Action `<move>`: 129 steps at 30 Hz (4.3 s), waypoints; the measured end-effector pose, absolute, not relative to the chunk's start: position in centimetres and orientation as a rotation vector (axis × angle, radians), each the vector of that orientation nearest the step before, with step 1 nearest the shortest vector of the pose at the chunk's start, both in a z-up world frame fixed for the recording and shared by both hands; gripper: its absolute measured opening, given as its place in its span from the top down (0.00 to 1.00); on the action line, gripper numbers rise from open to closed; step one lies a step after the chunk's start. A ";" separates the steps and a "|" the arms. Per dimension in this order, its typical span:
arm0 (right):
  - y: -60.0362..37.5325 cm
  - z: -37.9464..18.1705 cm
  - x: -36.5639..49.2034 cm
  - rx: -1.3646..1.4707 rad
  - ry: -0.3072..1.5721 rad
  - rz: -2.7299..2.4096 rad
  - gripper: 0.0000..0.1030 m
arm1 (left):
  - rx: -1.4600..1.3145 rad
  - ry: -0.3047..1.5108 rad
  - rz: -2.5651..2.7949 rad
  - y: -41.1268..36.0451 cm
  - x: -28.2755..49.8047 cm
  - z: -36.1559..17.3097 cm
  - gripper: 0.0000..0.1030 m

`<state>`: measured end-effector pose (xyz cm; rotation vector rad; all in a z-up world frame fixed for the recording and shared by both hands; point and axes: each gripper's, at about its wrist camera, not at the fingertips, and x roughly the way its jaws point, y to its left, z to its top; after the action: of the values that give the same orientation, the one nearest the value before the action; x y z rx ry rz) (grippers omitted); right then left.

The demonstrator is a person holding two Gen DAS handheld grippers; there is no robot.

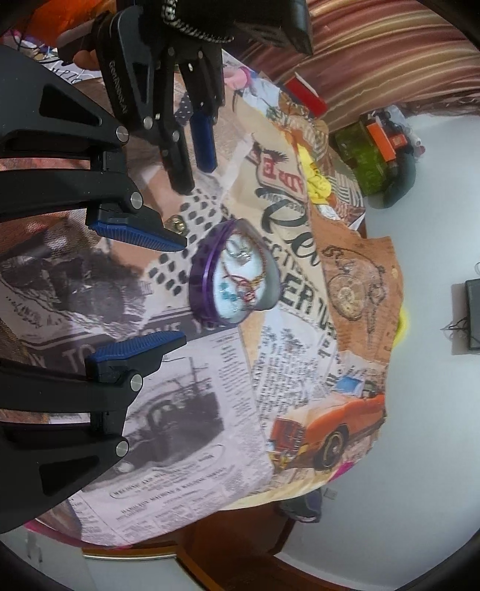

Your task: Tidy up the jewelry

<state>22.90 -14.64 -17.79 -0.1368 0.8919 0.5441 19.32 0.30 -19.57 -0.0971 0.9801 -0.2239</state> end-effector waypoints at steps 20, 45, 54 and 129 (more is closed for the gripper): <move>-14.6 -19.9 23.3 -0.108 0.950 0.571 0.60 | -0.141 0.992 -0.257 -0.5 21.4 -22.1 0.80; -7.8 -22.5 24.8 -0.294 1.035 0.708 0.79 | -0.161 0.908 -0.191 3.9 18.3 -20.5 0.80; -8.4 -21.8 24.4 -0.270 0.998 0.698 0.93 | -0.140 0.890 -0.185 3.5 17.8 -19.3 0.80; -11.8 -19.2 29.9 -0.126 0.848 0.640 0.83 | -0.099 0.839 -0.211 0.7 27.2 -18.3 0.80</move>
<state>29.86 -11.79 -19.24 -0.1265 0.8479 0.6403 27.23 0.69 -18.32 -0.0989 0.8392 -0.2115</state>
